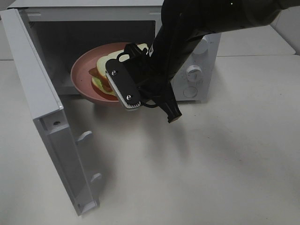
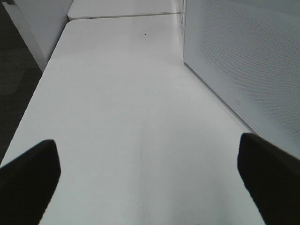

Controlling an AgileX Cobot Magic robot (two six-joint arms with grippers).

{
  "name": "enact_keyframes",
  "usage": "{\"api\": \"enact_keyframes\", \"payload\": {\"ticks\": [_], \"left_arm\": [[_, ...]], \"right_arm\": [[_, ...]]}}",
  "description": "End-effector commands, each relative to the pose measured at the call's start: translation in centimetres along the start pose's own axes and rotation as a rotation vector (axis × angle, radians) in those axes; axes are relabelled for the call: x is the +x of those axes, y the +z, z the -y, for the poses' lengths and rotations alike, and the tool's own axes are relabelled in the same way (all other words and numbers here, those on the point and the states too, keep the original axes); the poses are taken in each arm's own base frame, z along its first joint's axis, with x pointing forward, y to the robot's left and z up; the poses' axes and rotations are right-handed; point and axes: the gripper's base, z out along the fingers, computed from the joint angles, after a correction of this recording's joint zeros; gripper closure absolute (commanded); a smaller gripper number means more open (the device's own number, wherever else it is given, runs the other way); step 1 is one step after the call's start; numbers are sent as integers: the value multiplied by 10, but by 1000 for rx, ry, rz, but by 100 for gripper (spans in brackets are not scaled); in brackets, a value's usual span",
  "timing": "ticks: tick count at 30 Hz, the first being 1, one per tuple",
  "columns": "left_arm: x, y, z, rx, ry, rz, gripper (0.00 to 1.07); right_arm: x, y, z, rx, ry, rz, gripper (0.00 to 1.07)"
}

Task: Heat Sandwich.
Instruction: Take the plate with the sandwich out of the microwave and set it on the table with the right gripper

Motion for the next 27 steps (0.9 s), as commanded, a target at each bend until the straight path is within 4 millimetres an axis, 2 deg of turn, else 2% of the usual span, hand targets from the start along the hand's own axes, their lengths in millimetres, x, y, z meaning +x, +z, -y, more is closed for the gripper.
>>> {"api": "enact_keyframes", "payload": {"ticks": [1, 5, 27], "left_arm": [[2, -2, 0, -3, -5, 25, 9], [2, -2, 0, -3, -5, 25, 9], [2, -2, 0, -3, -5, 25, 9]], "right_arm": [[-3, -13, -3, 37, 2, 13, 107], [-7, -20, -12, 32, -5, 19, 107], [-3, -60, -71, -3, 24, 20, 107]]}}
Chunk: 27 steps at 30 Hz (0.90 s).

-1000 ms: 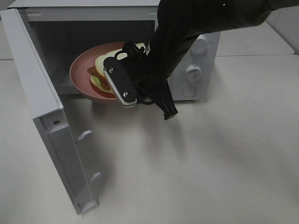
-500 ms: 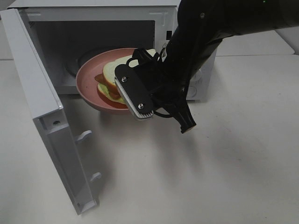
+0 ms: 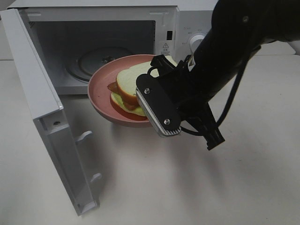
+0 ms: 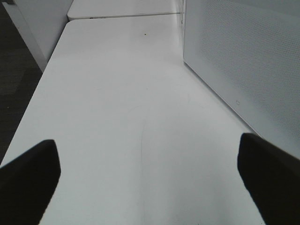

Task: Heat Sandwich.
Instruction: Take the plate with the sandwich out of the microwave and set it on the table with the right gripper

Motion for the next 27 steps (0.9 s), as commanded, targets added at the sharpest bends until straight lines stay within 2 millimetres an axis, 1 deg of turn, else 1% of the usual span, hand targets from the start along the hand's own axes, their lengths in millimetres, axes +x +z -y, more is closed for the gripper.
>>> {"api": "enact_keyframes", "payload": {"ticks": [1, 5, 6, 7, 10, 14, 15, 17, 19, 22, 23, 24, 27], "left_arm": [[2, -2, 0, -3, -5, 25, 9], [2, -2, 0, -3, -5, 25, 9], [2, -2, 0, -3, -5, 25, 9], [2, -2, 0, -3, -5, 25, 9], [2, -2, 0, -3, -5, 25, 9], [2, -2, 0, -3, -5, 25, 9], [2, -2, 0, -3, -5, 25, 9], [2, -2, 0, -3, -5, 25, 9], [2, -2, 0, -3, -5, 25, 9], [2, -2, 0, -3, -5, 25, 9], [2, -2, 0, -3, -5, 25, 9], [2, -2, 0, -3, -5, 25, 9], [2, -2, 0, -3, -5, 25, 9]], "right_arm": [[-1, -10, -3, 39, 0, 5, 107], [0, -19, -17, 40, 6, 5, 107], [0, -19, -17, 40, 6, 5, 107], [1, -22, -24, 40, 6, 5, 107], [1, -25, -30, 39, 6, 5, 107], [3, -34, -45, 46, 8, 6, 107], [3, -34, -45, 46, 8, 6, 107], [4, -39, -54, 50, 23, 7, 107], [4, -40, -56, 50, 34, 8, 107], [5, -47, -69, 57, 58, 7, 107], [5, -47, -69, 57, 58, 7, 107], [6, -49, -77, 56, 59, 7, 107], [8, -54, -89, 64, 73, 5, 107]]}}
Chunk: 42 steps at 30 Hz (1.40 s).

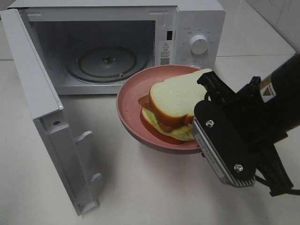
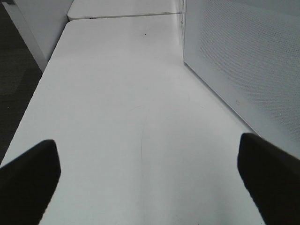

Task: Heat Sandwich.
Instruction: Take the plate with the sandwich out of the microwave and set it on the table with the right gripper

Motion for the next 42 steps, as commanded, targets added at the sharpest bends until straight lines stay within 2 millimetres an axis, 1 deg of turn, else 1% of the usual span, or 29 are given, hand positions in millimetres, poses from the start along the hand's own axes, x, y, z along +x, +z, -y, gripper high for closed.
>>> {"api": "enact_keyframes", "payload": {"ticks": [1, 3, 4, 5, 8, 12, 13, 21, 23, 26, 28, 30, 31, 34, 37, 39, 40, 42], "left_arm": [[2, -2, 0, -3, -5, 25, 9], [2, -2, 0, -3, -5, 25, 9], [2, -2, 0, -3, -5, 25, 9], [2, -2, 0, -3, -5, 25, 9], [2, -2, 0, -3, -5, 25, 9], [2, -2, 0, -3, -5, 25, 9], [2, -2, 0, -3, -5, 25, 9], [2, -2, 0, -3, -5, 25, 9], [2, -2, 0, -3, -5, 25, 9], [2, -2, 0, -3, -5, 25, 9], [2, -2, 0, -3, -5, 25, 9], [2, -2, 0, -3, -5, 25, 9], [2, -2, 0, -3, -5, 25, 9], [2, -2, 0, -3, -5, 25, 9], [2, -2, 0, -3, -5, 25, 9], [2, -2, 0, -3, -5, 25, 9], [2, -2, 0, -3, -5, 25, 9], [2, -2, 0, -3, -5, 25, 9]], "right_arm": [[0, -6, -5, 32, 11, 0, 107], [2, -9, -11, 36, 15, -4, 107], [3, -11, -17, 37, 14, -5, 107], [3, -11, -17, 37, 14, -5, 107], [5, -16, -27, 32, 23, -5, 107], [6, -20, -34, 48, 47, -3, 107], [8, -21, -39, 53, 48, -17, 107], [19, -26, -53, 62, 109, -99, 107], [20, -26, -54, 69, 121, -109, 107], [24, -27, -53, 83, 198, -154, 107], [25, -27, -53, 90, 216, -164, 107], [29, -28, -52, 113, 292, -199, 107], [29, -28, -52, 113, 292, -199, 107], [33, -29, -51, 144, 386, -238, 107], [35, -29, -51, 159, 436, -260, 107], [38, -30, -51, 178, 517, -289, 107], [38, -30, -51, 178, 517, -289, 107], [42, -31, -51, 198, 598, -322, 107]]}}
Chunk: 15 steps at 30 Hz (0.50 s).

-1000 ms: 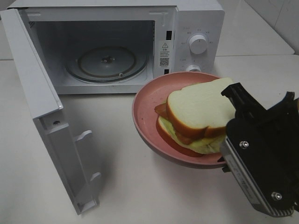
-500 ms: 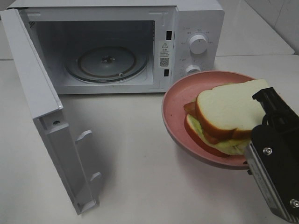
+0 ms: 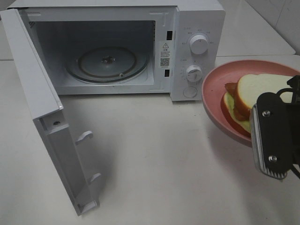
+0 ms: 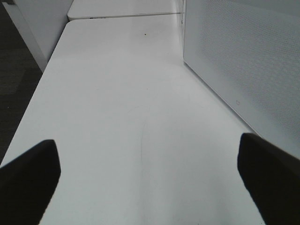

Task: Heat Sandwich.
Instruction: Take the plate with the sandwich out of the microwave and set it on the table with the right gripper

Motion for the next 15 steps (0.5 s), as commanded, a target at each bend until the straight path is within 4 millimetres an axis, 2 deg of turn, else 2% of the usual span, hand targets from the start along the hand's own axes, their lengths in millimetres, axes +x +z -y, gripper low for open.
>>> {"api": "enact_keyframes", "payload": {"ticks": [1, 12, 15], "left_arm": [[2, -2, 0, -3, -5, 25, 9], [2, -2, 0, -3, -5, 25, 9], [2, -2, 0, -3, -5, 25, 9]], "right_arm": [[4, -2, 3, 45, 95, -38, 107], [15, -3, 4, 82, 365, -153, 107], [17, -3, 3, 88, 511, -171, 107]]}}
